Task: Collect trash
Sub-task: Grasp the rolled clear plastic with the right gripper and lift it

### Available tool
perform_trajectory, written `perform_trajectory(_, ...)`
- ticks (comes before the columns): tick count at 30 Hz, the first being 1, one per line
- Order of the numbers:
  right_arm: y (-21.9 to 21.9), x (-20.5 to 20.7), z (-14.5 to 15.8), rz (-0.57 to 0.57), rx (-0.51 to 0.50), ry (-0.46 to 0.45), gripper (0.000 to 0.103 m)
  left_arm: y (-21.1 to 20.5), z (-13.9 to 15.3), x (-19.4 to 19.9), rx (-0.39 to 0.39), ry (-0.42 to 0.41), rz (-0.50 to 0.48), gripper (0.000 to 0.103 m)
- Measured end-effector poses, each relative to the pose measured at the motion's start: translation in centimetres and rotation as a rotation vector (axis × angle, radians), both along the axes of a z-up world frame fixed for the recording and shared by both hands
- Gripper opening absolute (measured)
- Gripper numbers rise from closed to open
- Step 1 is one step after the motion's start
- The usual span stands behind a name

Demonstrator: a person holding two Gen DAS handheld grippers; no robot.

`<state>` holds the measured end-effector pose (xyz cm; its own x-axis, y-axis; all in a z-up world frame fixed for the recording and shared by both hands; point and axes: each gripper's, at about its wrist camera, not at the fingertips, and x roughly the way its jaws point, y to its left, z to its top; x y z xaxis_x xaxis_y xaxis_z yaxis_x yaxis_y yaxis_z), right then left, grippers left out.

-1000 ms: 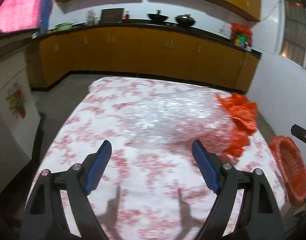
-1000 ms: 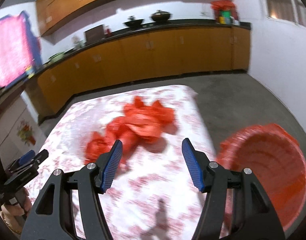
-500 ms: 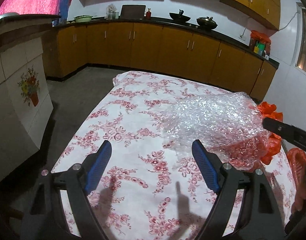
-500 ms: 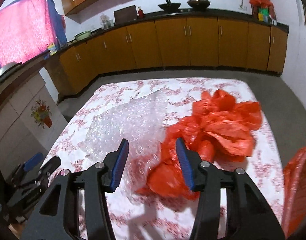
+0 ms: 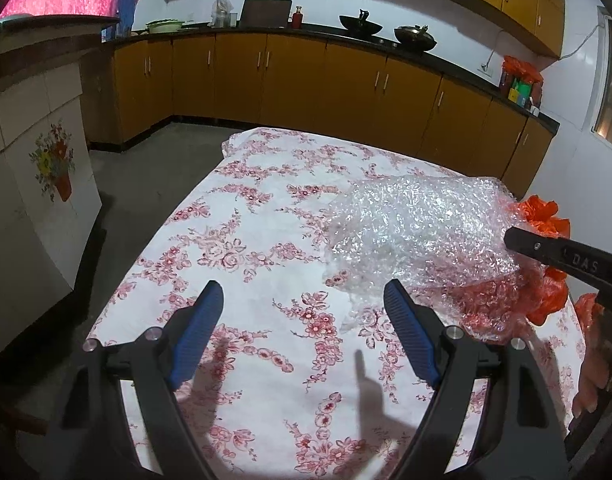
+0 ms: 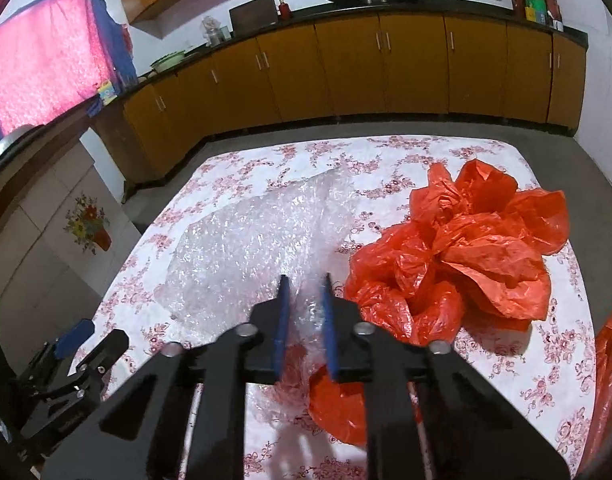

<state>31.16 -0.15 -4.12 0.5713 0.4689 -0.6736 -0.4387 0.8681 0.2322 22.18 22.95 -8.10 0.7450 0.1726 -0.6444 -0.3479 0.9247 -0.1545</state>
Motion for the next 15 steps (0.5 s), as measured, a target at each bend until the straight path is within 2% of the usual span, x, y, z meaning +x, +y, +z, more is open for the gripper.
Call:
perform_trajectory(2, -0.2, -0.3, 0.3, 0.001, 0.012, -0.01, 0.006, 0.0, 0.0, 0.0, -0.007, 0.001, 0.0, 0.081)
perform_trajectory(6, -0.5, -0.9, 1.4, 0.003, 0.038, -0.044, 0.005, -0.2, 0.2, 0.0, -0.01, 0.0, -0.006, 0.081)
perform_trajectory(15, -2.7, -2.4, 5.9, -0.039, 0.13, -0.16, 0.005, -1.6, 1.2, -0.2, 0.005, -0.011, -0.043, 0.081)
